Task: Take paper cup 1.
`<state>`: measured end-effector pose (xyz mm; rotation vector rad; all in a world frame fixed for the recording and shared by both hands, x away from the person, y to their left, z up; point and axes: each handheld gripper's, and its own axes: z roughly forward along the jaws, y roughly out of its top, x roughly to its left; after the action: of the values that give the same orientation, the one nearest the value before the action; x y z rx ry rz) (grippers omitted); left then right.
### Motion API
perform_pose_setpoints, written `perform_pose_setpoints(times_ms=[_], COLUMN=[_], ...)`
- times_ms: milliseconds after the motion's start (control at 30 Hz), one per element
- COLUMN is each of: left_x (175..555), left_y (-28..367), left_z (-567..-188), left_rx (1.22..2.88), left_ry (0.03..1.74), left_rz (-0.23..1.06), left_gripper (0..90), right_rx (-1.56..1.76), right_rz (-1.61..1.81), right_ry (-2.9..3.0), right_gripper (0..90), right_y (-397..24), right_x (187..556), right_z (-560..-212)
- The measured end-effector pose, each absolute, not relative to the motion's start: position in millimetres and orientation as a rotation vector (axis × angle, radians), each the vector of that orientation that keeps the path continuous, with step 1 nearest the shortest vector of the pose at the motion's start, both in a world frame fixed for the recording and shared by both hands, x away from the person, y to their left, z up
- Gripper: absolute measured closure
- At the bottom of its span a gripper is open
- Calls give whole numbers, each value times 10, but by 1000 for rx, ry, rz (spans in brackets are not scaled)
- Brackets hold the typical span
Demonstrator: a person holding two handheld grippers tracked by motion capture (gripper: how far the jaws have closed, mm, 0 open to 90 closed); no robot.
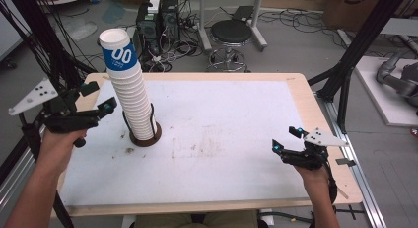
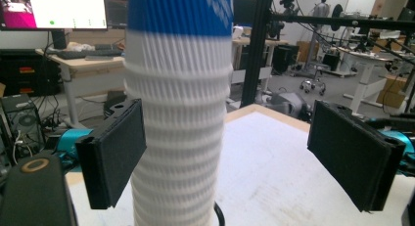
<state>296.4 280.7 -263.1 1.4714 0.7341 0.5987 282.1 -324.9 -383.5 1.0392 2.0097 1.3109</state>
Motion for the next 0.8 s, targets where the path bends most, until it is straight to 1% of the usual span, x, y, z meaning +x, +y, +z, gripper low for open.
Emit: perform_pose_setpoints(times_ms=[200, 333, 467, 600, 800], left_x=[3079, 3137, 3224, 3302, 3462], left_y=[2804, 2786, 2746, 2710, 2638], left_z=[-2331, -2232, -2105, -2015, -1867], left_rx=[1478, 1484, 1479, 1490, 1510], left_ry=[729, 737, 733, 740, 746], left_rz=[640, 668, 648, 668, 650], left_gripper=[143, 143, 143, 143, 141], right_rx=[1040, 1043, 1038, 1039, 1042], right_rz=[1313, 1313, 1315, 1316, 1319], right_ry=[2014, 2015, 2021, 2017, 2025], right_gripper=[209, 209, 209, 209, 208], right_y=[-3240, -3241, -3234, -3235, -3225], right_x=[2821, 2823, 2822, 2825, 2827], right_z=[-3835, -3838, -3838, -3837, -3838])
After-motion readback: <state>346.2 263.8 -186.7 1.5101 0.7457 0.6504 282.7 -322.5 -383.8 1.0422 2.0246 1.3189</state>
